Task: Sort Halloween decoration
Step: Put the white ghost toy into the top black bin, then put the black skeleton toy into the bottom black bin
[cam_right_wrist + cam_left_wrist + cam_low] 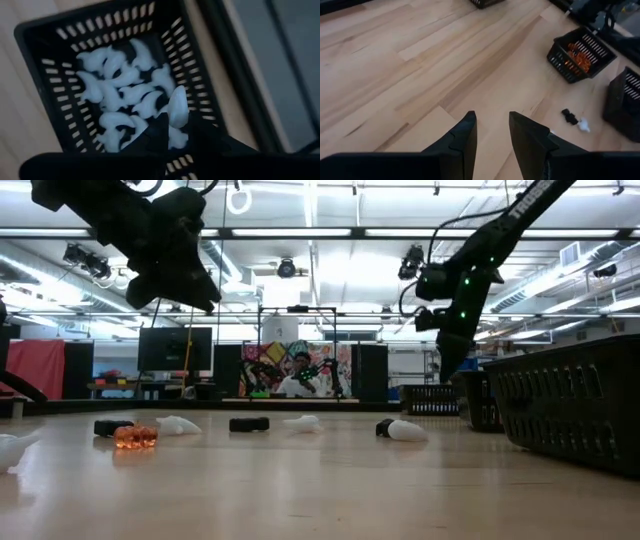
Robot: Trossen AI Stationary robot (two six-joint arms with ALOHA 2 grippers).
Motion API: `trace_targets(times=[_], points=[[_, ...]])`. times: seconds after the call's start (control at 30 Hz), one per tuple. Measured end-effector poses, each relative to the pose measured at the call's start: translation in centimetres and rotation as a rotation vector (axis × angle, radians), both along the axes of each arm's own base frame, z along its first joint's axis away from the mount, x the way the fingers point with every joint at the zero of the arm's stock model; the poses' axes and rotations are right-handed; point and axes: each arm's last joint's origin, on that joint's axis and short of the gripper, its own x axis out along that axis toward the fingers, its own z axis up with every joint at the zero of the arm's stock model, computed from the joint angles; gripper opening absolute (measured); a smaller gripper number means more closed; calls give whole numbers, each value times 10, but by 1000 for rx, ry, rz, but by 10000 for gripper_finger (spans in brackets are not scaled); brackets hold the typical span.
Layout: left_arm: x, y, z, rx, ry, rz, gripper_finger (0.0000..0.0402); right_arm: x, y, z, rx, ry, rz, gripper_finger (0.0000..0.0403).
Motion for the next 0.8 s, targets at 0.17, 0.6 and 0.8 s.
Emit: trace_targets(times=[0.17, 0.6, 0.8], points=[[2, 0, 2, -12, -34, 6, 123, 0, -1, -14, 79, 28, -7, 85], [2, -6, 3, -11, -45, -27, 124, 0, 11, 25, 180, -88, -166, 149], [2, -7, 3, 24, -29, -55, 124, 31, 49, 60, 157, -178, -58, 150]])
